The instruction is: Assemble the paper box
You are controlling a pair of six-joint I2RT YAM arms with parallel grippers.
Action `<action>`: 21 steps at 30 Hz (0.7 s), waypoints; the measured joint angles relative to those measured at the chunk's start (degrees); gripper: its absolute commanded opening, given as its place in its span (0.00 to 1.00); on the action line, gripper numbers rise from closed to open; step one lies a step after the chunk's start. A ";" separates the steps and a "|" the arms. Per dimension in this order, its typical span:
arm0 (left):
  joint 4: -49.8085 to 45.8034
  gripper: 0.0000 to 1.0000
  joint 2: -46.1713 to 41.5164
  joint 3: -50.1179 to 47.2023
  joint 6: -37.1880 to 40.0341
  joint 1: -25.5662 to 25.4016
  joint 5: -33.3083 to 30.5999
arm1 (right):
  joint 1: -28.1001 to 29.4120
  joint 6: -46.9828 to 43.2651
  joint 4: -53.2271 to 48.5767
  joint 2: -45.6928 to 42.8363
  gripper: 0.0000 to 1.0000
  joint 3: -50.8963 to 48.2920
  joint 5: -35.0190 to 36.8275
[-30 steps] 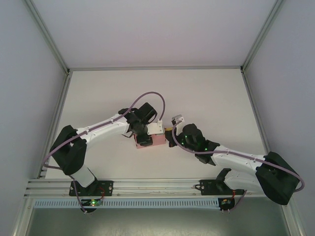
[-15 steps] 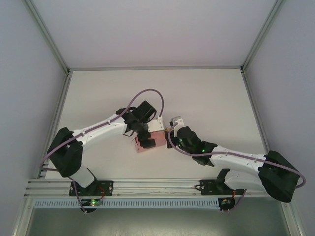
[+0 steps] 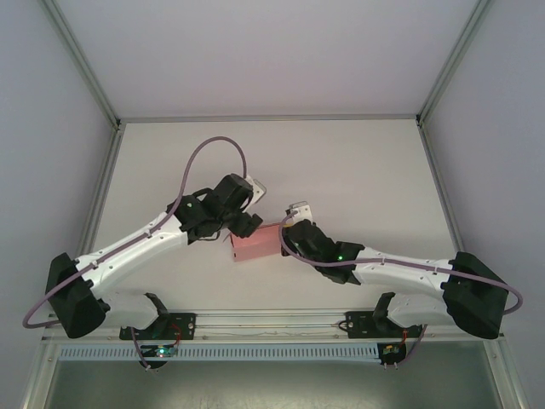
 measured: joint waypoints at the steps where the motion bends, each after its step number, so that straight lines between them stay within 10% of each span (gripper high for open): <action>1: -0.92 0.71 -0.37 -0.50 -2.29 -0.15 -1.07 | 0.07 0.02 -0.44 0.02 0.00 0.17 0.28; 21: -1.60 0.73 -14.40 -14.25 -17.40 -1.75 2.91 | 1.27 1.05 -4.55 1.07 0.00 2.51 2.01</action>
